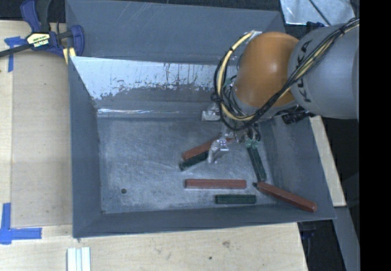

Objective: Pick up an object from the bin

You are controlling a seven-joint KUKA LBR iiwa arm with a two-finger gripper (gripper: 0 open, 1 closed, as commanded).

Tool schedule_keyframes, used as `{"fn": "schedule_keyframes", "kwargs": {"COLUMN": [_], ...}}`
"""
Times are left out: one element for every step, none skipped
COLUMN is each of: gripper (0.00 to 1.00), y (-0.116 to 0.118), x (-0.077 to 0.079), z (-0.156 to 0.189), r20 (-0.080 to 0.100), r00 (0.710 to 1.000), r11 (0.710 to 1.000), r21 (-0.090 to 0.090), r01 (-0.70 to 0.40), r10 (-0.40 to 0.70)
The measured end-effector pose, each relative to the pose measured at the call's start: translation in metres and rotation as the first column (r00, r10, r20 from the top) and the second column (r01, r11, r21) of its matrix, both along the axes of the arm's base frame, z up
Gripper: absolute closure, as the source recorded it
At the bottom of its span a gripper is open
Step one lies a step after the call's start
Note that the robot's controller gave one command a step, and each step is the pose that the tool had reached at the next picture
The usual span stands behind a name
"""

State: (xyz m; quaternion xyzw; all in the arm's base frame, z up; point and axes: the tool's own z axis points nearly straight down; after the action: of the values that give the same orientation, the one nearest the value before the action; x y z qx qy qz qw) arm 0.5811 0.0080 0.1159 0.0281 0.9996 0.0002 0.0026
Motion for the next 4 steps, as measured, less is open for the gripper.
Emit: {"fn": "schedule_keyframes", "kwargs": {"gripper": [1.0,1.0,1.0,1.0], "y": [-0.003,-0.003,-0.019,-0.019], "x": [0.006,0.006,0.008,0.008], "z": [-0.038,-0.038,0.061,0.061], "r20": [0.016,0.016,-0.003,-0.003], "r00": [0.997,0.997,0.996,0.996], "r11": [0.997,0.997,0.996,0.996], "r21": [-0.002,-0.001,-0.001,-0.001], "r01": [-0.074,-0.074,-0.094,-0.094], "r10": [0.074,0.074,0.094,0.094]}}
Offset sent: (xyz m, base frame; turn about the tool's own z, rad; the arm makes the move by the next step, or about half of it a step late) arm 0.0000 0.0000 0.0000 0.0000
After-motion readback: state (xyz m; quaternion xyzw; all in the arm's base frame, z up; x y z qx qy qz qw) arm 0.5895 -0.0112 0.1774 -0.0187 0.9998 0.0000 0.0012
